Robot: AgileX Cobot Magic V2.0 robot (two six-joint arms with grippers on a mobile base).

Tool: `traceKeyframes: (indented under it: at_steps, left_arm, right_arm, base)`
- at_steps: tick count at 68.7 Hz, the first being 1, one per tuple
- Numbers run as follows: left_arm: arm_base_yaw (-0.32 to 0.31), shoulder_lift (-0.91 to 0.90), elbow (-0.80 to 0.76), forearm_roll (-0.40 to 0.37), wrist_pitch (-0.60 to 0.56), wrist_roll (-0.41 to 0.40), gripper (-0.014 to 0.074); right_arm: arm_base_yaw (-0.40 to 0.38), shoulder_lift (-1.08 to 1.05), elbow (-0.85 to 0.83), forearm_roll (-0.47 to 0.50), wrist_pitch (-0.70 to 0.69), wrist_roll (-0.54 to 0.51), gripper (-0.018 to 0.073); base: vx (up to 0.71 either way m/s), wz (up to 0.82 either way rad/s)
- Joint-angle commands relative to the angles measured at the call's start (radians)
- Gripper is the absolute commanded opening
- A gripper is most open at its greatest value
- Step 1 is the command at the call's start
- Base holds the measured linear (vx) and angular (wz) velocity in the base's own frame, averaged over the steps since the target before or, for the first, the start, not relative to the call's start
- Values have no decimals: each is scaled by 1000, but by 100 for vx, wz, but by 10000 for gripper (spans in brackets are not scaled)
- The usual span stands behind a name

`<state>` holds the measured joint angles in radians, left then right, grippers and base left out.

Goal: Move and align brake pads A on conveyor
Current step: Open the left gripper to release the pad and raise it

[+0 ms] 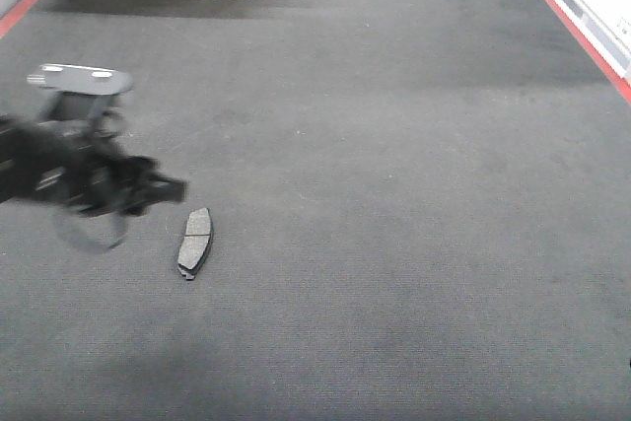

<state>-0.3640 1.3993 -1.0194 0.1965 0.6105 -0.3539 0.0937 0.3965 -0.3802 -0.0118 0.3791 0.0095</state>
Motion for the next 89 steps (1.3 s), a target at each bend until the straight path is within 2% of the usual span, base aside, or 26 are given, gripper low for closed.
traceKeyframes:
  at_steps: [1,14,19,29,51,77,89]
  left_arm:
    - [-5,-169,77,12,-82,12,239]
    - [-5,-436,238,12,-90,12,42]
    - [-5,-534,292,12,-90,12,-8]
    - [-5,-730,403,13,-94,12,-6]
    - [-5,-1088,588,41,-219,12,-6]
    - [-5,-1126,615,39,-236,12,-6]
    - [-5,-1126,615,39,-236,12,-6]
  right_arm:
    - [-2,8,-30,-9,-94,-10,36]
    - [-2,8,-30,-9,-94,-10,36]
    - [-2,8,-30,-9,-94,-10,36]
    - [-2,8,-30,-9,-94,-10,36]
    - [-2,8,-30,-9,-94,-10,36]
    - [-2,8,-30,-9,-95,-4,36]
    - [-2,8,-30,19,-142,-4,37]
  base:
    - [0,0]
    - [0,0]
    - [0,0]
    - [0,0]
    - [0,0]
    - [0,0]
    - [0,0]
